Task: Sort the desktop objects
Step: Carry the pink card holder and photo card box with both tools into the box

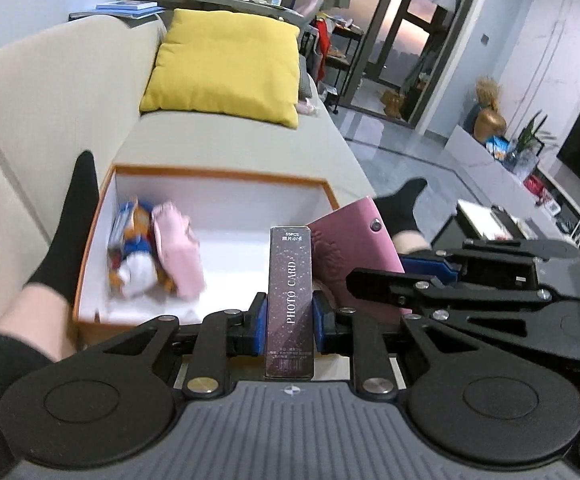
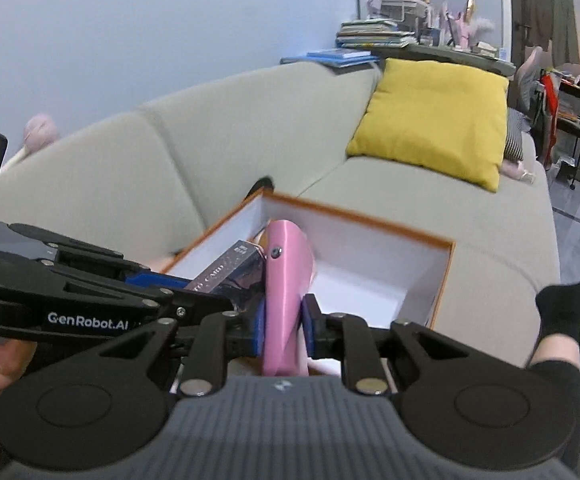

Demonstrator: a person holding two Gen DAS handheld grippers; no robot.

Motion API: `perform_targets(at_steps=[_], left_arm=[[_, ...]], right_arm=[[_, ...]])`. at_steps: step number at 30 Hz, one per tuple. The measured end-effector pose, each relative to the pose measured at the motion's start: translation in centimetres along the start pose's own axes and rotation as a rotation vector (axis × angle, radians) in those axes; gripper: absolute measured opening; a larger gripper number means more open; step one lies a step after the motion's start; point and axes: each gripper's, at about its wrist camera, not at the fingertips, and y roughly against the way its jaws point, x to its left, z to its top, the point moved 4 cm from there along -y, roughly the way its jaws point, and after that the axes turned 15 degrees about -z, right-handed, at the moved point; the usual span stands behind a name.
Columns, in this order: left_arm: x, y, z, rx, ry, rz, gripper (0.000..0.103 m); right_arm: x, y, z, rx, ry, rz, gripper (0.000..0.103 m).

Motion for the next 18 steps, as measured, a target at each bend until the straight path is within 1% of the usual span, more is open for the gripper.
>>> perform_targets(at_steps=[3,7,11,13,15,18], left_arm=[[1.3,-1.4,2.1,0.002,0.028,-0.003,0.025],[3.4,-4.0,4.1,0.031,0.075,-0.004,0.025],[6.8,-6.6,5.4,0.066,0.152,-0.021,0.025],[8.7,-7.9,5.8,0.076,0.215,-0.031,0.025],[10.0,-9.1,6.0,0.088,0.256,-0.040,0.025],[11.4,-11.3,6.0,0.110,0.295,-0.025,0.025]], right_arm=[[-0.5,-2.1,1.8,0.004,-0.022,-0.013,0.020],[-1.1,-5.6,3.2,0.049,-0.053,-0.026,0.020],[-2.2,-9.7,3.8,0.135,-0.101,-0.021,0.020],[-3.0,-11.8,3.6,0.192,-0.134,-0.012,0.020],[-3.3,-13.4,3.2,0.237,-0.153,-0.005,0.020],[-3.8,-16.2,2.7,0.290,-0.174,-0.010,0.020]])
